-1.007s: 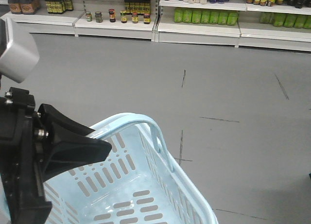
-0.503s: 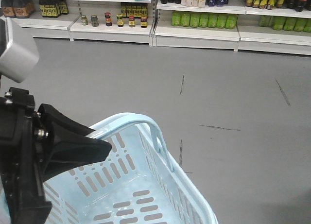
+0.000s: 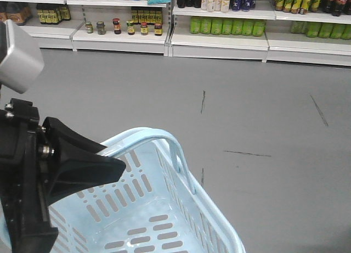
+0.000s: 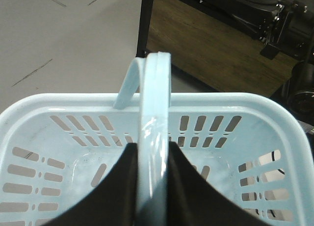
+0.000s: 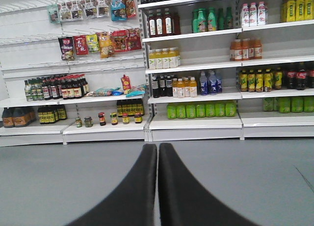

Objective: Pick three apples into basket with both arms

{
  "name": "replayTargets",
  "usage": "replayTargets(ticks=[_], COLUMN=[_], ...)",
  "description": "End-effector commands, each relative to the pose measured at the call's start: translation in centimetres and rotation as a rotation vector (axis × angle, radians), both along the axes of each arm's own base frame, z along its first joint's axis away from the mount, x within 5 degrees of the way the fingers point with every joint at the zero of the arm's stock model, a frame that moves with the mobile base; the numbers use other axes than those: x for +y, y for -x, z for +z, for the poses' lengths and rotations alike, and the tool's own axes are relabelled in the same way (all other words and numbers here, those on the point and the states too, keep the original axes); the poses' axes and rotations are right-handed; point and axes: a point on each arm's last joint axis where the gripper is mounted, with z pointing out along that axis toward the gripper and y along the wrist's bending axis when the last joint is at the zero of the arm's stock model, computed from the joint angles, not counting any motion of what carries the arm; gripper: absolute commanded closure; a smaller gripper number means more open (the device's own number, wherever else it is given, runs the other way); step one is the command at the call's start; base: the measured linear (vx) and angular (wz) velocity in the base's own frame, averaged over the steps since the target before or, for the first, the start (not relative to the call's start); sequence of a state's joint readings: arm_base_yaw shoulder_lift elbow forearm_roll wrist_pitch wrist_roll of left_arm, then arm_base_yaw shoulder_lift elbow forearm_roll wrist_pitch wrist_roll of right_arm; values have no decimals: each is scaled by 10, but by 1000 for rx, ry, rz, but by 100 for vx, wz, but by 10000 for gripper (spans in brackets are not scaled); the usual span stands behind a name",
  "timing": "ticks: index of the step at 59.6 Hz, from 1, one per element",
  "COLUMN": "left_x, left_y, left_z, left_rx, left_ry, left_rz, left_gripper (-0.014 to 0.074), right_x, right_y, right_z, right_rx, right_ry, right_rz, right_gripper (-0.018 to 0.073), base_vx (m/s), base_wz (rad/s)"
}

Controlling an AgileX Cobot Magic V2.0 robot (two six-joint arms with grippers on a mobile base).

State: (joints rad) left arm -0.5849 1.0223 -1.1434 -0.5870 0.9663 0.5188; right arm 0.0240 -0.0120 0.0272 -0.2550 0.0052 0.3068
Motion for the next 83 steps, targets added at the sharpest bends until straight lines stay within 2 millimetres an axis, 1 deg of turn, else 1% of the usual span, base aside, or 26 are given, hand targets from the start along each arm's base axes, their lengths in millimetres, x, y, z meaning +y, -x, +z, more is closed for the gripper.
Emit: replayTargets(ticks=[1,83], left_x=[0,0], left_y=[3,3], left_z=[18,18], left_rx=[-43,-43], left_ry=[113,113], left_rz=[28,28], left_gripper=[603,603], right_x=[1,1], right_y=[1,1], right_z=[2,2], right_rx=[-65,-65], right_ry=[6,6], right_rz=[13,13], right_gripper=[564,564], base_vx=[15,17], base_wz=[-10,-19])
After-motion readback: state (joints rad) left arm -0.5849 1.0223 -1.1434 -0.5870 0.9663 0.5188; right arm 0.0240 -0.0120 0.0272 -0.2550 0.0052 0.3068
